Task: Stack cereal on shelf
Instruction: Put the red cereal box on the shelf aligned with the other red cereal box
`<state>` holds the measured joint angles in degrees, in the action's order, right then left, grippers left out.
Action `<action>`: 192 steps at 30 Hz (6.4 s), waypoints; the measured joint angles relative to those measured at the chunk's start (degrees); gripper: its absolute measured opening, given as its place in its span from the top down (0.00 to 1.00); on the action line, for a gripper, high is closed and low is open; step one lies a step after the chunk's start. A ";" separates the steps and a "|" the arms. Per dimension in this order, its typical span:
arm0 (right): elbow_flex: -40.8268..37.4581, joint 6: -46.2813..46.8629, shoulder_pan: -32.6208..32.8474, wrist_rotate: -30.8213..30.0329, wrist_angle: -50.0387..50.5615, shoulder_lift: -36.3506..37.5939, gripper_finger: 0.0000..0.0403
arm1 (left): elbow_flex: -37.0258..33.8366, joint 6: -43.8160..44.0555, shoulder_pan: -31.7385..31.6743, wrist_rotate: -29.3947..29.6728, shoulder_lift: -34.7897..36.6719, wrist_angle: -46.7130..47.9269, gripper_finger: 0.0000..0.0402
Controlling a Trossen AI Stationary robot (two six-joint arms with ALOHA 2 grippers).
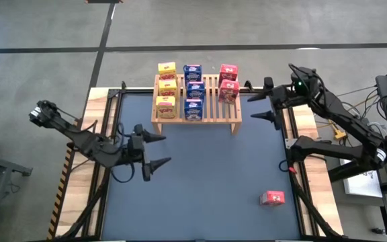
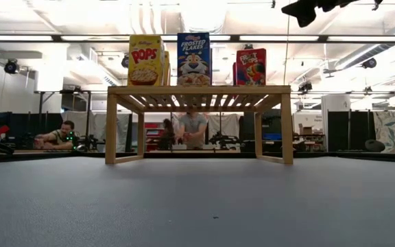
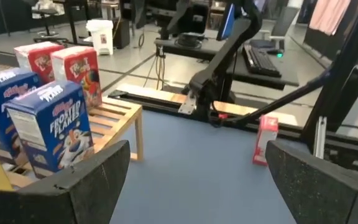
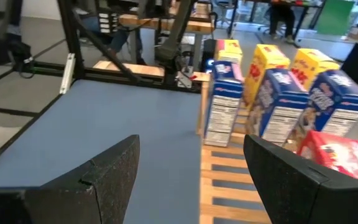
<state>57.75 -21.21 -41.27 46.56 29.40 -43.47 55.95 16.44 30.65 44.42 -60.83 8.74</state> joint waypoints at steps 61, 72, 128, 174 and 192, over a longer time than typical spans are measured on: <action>3.46 32.54 62.16 -39.14 26.71 -14.07 0.32 | -29.10 -2.18 0.66 -1.97 13.49 -26.60 0.11; 6.86 59.36 75.23 -40.13 33.85 -16.84 0.32 | -29.10 -2.27 0.66 -2.01 12.32 -26.57 0.11; 13.61 81.62 90.66 -49.64 47.00 -34.06 0.18 | -29.10 0.84 0.65 -4.98 9.45 -27.18 0.11; -4.16 81.99 91.40 -45.03 28.06 -27.14 0.17 | -29.10 1.93 0.65 -6.54 9.45 -27.19 0.11; -2.63 79.74 91.40 -45.06 27.09 -27.14 0.32 | -29.10 2.13 0.63 -6.54 9.45 -27.18 0.11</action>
<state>55.11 58.52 50.13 1.50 56.49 -70.61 26.85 18.57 31.29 37.89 -51.37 -18.44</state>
